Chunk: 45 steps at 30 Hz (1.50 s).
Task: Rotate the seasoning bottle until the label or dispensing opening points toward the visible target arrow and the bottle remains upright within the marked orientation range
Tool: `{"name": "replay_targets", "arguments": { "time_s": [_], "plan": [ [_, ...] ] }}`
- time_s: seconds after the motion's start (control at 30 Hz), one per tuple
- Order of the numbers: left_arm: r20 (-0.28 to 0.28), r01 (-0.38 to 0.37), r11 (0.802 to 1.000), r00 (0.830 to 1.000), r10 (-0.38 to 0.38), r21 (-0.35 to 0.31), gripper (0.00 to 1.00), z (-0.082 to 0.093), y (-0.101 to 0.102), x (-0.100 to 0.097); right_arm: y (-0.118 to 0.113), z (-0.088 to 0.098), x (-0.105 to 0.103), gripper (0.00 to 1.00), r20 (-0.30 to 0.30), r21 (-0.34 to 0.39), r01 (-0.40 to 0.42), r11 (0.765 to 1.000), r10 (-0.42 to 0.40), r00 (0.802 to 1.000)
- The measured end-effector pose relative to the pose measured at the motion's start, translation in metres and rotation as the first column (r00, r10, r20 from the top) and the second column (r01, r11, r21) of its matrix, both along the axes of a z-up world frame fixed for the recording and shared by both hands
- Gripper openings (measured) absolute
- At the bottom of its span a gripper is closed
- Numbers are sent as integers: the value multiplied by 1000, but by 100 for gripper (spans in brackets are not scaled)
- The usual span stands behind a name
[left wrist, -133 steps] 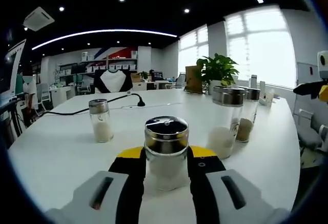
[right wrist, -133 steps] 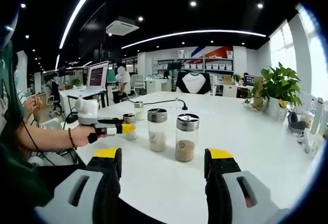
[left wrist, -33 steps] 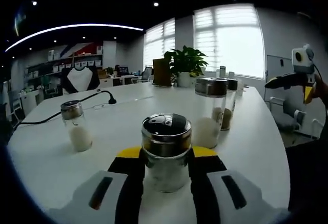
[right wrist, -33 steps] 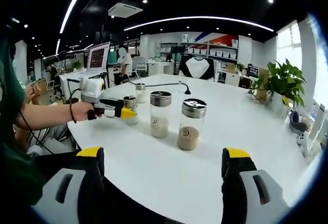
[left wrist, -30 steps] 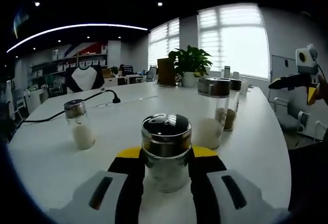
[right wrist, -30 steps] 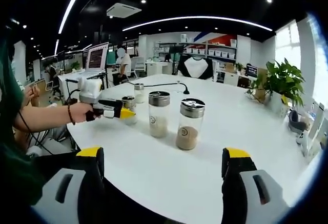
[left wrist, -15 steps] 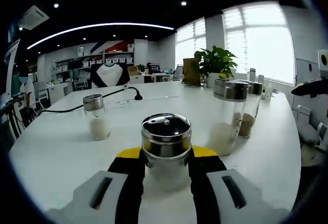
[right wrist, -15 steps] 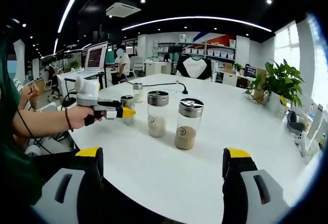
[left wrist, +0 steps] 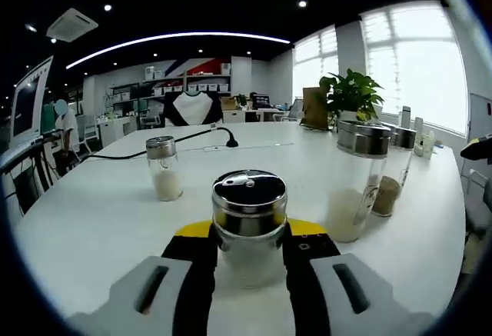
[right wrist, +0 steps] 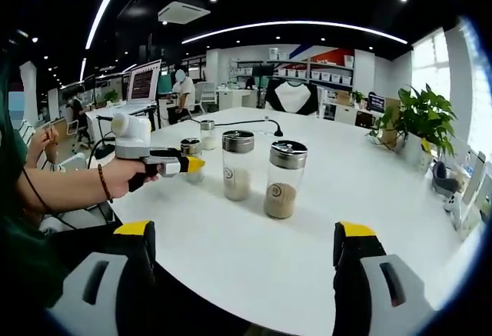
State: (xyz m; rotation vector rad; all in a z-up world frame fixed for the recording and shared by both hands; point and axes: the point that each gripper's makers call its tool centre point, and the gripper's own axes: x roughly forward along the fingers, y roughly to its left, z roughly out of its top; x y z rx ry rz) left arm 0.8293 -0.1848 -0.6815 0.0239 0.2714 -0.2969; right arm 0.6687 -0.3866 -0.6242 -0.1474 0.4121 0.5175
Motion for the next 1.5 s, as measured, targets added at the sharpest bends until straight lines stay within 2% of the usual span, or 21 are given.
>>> {"name": "replay_targets", "arguments": {
  "time_s": [0.4,0.83,1.23,1.33,1.37,1.4,1.43,1.5],
  "plan": [
    [-1,-60,998,998,60,-2,35,0,2,3,0,-1,0,99,-2,9,5,1000,-5,1000],
    [9,-71,997,997,71,11,35,0,5,4,1,-2,-1,99,-9,2,-5,1000,5,1000],
    [16,-36,999,999,36,5,37,1,5,4,0,-2,-1,99,-12,5,-7,1000,7,1000],
    [41,-26,999,999,27,-27,40,9,5,4,2,-3,-1,99,-14,6,-11,1000,11,1000],
    [50,-17,1000,999,18,-16,41,11,4,3,2,-4,-1,99,-16,6,-12,1000,12,1000],
    [69,-9,999,998,6,44,42,12,7,3,2,-4,-1,99,-18,6,-13,1000,13,1000],
    [69,-1,998,998,-4,65,43,12,7,2,2,-4,-1,99,-18,6,-13,1000,13,1000],
    [60,8,999,998,-10,34,43,11,8,1,2,-4,-1,99,-17,5,-14,1000,14,1000]
  ]
}}
